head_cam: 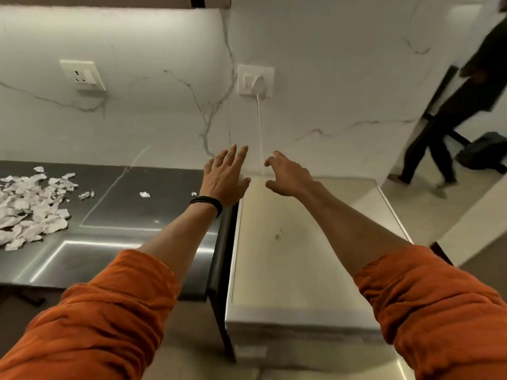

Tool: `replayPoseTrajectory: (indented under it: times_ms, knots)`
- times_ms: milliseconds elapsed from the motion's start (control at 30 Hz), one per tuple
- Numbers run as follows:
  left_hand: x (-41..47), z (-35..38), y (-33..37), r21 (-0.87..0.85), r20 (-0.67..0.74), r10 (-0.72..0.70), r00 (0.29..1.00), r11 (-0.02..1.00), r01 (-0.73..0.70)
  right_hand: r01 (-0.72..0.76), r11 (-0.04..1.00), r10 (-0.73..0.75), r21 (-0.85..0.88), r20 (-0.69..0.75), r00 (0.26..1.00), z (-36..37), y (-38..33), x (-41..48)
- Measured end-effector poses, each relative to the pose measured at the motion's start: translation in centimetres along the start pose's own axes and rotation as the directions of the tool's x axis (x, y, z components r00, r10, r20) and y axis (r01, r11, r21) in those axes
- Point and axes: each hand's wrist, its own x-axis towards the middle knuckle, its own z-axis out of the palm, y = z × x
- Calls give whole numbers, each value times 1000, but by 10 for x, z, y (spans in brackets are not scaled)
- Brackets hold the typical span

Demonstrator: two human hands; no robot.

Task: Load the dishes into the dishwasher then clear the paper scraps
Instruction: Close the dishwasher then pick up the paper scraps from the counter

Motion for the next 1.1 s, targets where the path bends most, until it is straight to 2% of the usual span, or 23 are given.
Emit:
replayPoseTrajectory:
  times_ms: [300, 600, 700, 800, 967, 1100]
  knots:
    - [-157, 55, 17, -42, 188, 76, 979, 997, -70, -113, 993, 115, -21, 195, 974, 75, 3, -157]
    - [-248, 110, 20, -98, 405, 84, 911, 994, -48, -225, 974, 214, -19, 384, 898, 155, 33, -255]
    - [-270, 132, 19, -108, 467, 93, 879, 993, -48, -218, 975, 220, -49, 388, 895, 179, 47, -283]
    - [-286, 152, 18, -95, 472, 118, 874, 992, -82, -170, 983, 184, -70, 377, 908, 199, 64, -305]
    - [-304, 177, 20, 56, 443, 128, 887, 984, -170, -117, 985, 153, -127, 320, 935, 223, 92, -326]
    - [-315, 199, 18, 154, 328, 144, 934, 967, -203, -80, 984, 113, -158, 217, 970, 249, 101, -333]
